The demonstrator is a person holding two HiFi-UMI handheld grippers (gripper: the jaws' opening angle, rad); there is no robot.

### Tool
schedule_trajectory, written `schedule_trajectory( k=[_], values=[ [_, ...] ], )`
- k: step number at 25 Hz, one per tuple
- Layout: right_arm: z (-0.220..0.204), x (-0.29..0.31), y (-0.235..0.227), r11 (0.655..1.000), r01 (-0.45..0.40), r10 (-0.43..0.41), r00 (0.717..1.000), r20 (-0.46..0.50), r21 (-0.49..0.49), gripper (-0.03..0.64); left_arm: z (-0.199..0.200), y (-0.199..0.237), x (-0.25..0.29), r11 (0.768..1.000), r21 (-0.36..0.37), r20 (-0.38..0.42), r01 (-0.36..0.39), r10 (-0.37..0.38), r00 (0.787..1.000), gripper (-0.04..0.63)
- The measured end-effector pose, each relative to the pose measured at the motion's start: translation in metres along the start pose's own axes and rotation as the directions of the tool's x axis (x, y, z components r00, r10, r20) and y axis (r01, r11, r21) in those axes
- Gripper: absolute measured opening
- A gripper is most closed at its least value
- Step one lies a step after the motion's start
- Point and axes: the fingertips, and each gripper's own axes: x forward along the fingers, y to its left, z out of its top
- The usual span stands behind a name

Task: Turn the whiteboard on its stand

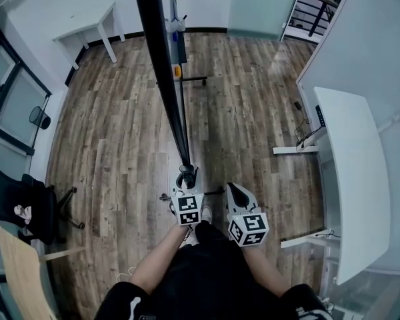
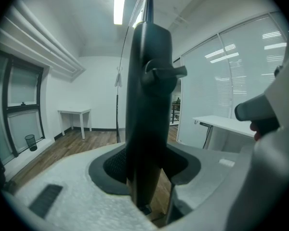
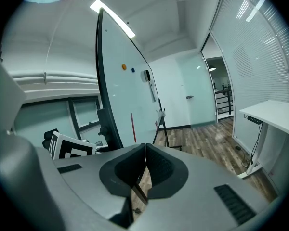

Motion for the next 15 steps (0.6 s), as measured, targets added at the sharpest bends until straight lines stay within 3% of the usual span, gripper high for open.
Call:
schedule_trajectory(
  k=[9, 15],
  values=[
    [-0.0031, -0.0054, 0.0001, 1.000, -0.004, 0.004, 1.000, -0.004, 0.002, 0.012, -0.0009, -0.0020, -0.0014, 1.000, -0.006, -0.002, -0.007, 0.007, 1.000, 0.186],
    [0.0022, 0.0007, 0.0023, 1.000, -0.015, 0.015, 1.000, 0.001, -0.004, 0.012, -0.0010, -0.0045, -0.0109, 0.999, -0.014, -0.012, 0.032, -0.032, 0.999, 0.219]
  ],
)
